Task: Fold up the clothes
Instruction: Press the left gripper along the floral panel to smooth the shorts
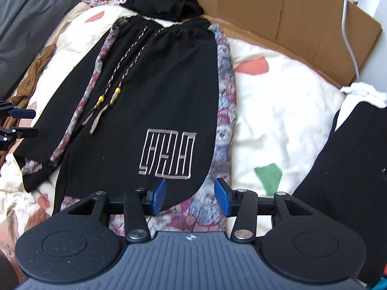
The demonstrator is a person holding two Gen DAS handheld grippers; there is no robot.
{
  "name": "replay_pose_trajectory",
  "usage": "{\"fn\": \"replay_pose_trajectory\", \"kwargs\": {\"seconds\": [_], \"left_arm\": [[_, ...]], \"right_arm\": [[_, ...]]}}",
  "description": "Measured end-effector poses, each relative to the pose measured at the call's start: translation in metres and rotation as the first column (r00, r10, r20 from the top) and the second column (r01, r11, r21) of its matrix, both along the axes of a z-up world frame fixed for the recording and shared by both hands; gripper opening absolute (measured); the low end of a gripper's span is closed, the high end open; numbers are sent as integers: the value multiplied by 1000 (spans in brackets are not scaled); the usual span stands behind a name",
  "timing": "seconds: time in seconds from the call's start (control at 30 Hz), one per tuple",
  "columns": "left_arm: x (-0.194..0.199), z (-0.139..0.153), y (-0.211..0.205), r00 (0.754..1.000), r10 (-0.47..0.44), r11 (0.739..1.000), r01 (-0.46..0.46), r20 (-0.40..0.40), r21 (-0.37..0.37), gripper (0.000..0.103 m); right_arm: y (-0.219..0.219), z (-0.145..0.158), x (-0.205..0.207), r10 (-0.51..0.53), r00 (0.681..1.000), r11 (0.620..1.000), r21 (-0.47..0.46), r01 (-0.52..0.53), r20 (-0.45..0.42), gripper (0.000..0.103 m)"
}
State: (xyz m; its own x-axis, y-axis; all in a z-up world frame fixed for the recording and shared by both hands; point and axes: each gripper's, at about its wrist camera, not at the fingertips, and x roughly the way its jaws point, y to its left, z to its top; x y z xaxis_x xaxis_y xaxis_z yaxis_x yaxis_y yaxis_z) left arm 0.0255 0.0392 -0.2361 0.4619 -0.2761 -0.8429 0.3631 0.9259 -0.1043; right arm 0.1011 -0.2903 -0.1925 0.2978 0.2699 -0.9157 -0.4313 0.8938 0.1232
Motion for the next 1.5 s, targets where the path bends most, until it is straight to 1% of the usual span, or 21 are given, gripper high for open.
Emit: {"fn": "replay_pose_trajectory", "kwargs": {"seconds": [0.1, 0.13, 0.2, 0.27, 0.33, 0.37, 0.4, 0.57, 0.77, 0.83, 0.97, 1.1, 1.2, 1.4, 1.5], "left_arm": [[-3, -15, -8, 999, 22, 1000, -22, -28, 10, 62], [-2, -25, -10, 998, 44, 999, -43, -44, 19, 58], [-3, -39, -13, 994, 85, 996, -82, -69, 35, 54], [-4, -45, -15, 992, 102, 994, -99, -72, 44, 48], [-5, -50, -14, 989, 124, 991, -119, -82, 54, 33], [-6, -52, -13, 987, 135, 990, -130, -87, 58, 15], [-7, -53, -11, 983, 155, 987, -149, -101, 59, 13], [-14, -42, -6, 983, 160, 986, -157, -89, 49, 12], [-29, -17, 16, 983, 178, 983, -176, -51, 47, 10], [-34, -6, 25, 982, 186, 980, -183, -25, 76, 10], [-40, 10, 52, 975, 224, 969, -223, 2, 106, 9], [-45, 21, 92, 955, 297, 945, -297, 22, 140, 8], [-48, 22, 118, 943, 331, 926, -333, 43, 177, 8], [-44, 19, 161, 920, 385, 891, -390, 67, 234, 8], [-40, 17, 173, 915, 397, 883, -403, 72, 242, 8]], "right_arm": [[-2, -5, -7, 5, 1000, 1000, 3, -5, -17, 49], [-2, -6, -8, 5, 1000, 1000, 4, -5, -20, 49], [-2, -8, -10, 6, 1000, 1000, 8, -6, -25, 49], [-3, -9, -11, 6, 1000, 1000, 12, -5, -30, 49], [-3, -10, -12, 3, 999, 1000, 12, -3, -34, 49], [-2, -10, -13, 3, 999, 1000, 12, -2, -37, 49], [-2, -11, -13, 2, 999, 1000, 13, -1, -40, 49], [-1, -13, -14, 3, 999, 1000, 24, -2, -50, 49], [4, -14, -16, 21, 998, 999, 27, -19, -62, 49], [5, -14, -16, 26, 997, 999, 23, -25, -66, 49], [5, -14, -16, 28, 997, 999, 20, -26, -72, 49], [2, -15, -14, 15, 996, 999, 36, -12, -88, 49], [0, -17, -13, 7, 995, 999, 35, -4, -100, 49], [-2, -20, -13, 7, 994, 1000, 8, -6, -106, 49], [-3, -23, -12, 17, 993, 1000, -11, -18, -114, 49]]}}
